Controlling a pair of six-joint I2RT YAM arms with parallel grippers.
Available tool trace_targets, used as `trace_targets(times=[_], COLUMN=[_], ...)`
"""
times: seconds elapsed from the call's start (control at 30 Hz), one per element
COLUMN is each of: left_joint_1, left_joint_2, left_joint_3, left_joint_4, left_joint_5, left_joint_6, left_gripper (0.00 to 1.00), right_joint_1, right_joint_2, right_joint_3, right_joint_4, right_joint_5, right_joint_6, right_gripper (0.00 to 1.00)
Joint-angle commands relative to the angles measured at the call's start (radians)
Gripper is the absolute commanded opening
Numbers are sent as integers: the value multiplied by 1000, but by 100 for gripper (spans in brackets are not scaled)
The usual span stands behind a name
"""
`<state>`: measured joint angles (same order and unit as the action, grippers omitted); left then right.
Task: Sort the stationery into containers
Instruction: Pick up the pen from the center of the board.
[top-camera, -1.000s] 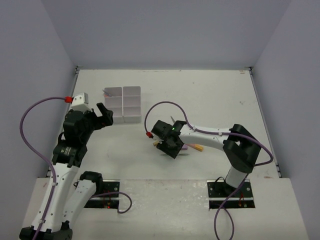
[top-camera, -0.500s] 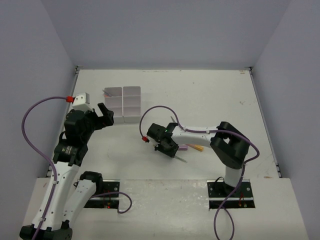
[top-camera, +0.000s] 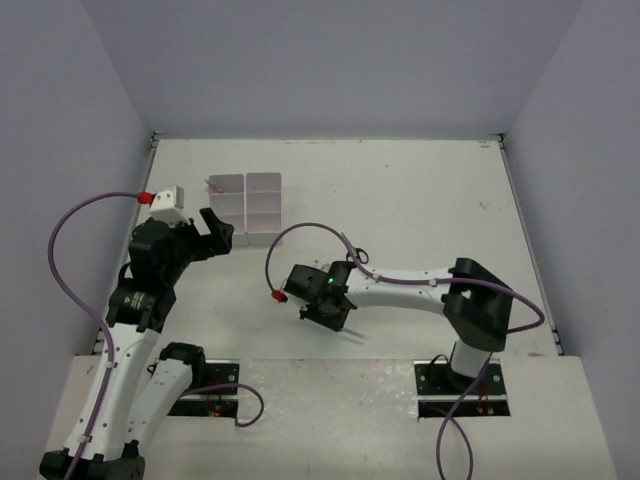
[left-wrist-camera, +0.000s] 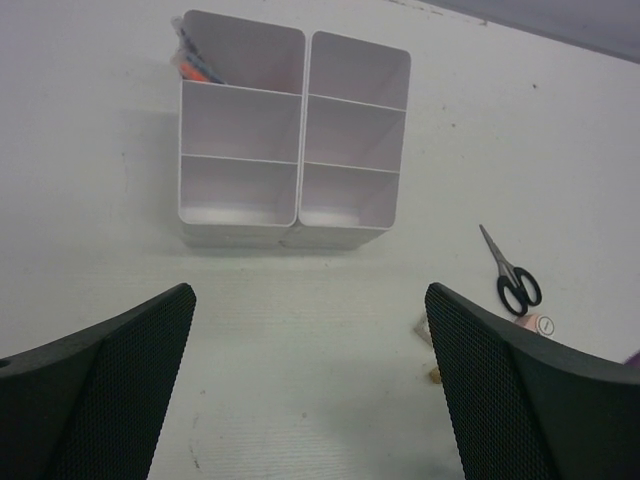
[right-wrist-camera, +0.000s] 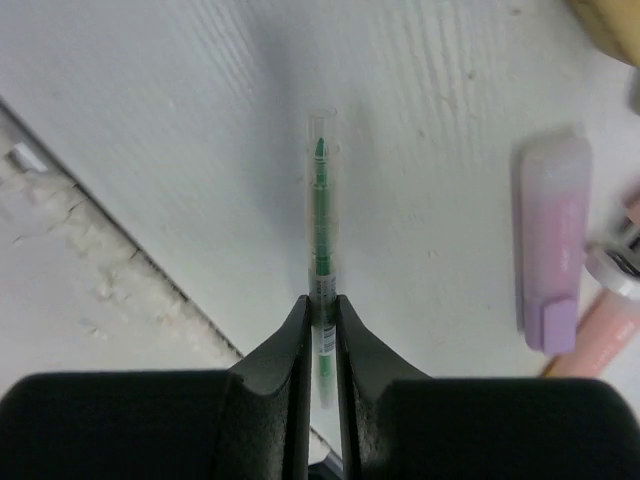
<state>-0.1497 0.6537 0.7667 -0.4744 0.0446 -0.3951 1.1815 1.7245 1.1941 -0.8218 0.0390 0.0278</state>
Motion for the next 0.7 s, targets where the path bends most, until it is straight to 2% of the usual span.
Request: trace_targets(times=[0.0,0.1,0.17,0.23,0.3,0.37,0.43,0.5,0.57,0.67], left_joint_1=[3,3,2,2,-6,-34,-81,-163,-244,-373], left_joint_2=[-90,-155,-210,-230,-238,-224,-176,-120,-76,-31], left_joint_3=[-86,-213,-327,-407,-428,-421,-412,-404,-393,-369], left_joint_4=[258,505,852,1021,1126,1134,1134,1137,1138,1124], left_joint_5=[505,739,845,878,869,859,838,791,739,629], left_joint_6=[-46,-222,-468,-609,-699,-702,-682,-656,-633,-575], left_gripper=[100,100,100,100,100,100,100,100,100,97], right_joint_1=[-11,-35,-125,-175,-183,-183,-183,-184,-183,-180], right_joint_2=[-267,-413,-546,-614,-689,-733,-776,-794,-795,-765], right_joint_3=[-44,-123,-205,-261,-292,-303,-323,-328,-316,-271], right_joint_4=[53,192,319,393,498,573,729,799,851,811], right_joint_5=[-40,-126,-239,-328,-344,-416,-472,-482,-499,-527], right_joint_6=[10,-19,-16,44,89,161,243,311,343,338], right_gripper=[0,0,0,0,0,0,0,0,0,0])
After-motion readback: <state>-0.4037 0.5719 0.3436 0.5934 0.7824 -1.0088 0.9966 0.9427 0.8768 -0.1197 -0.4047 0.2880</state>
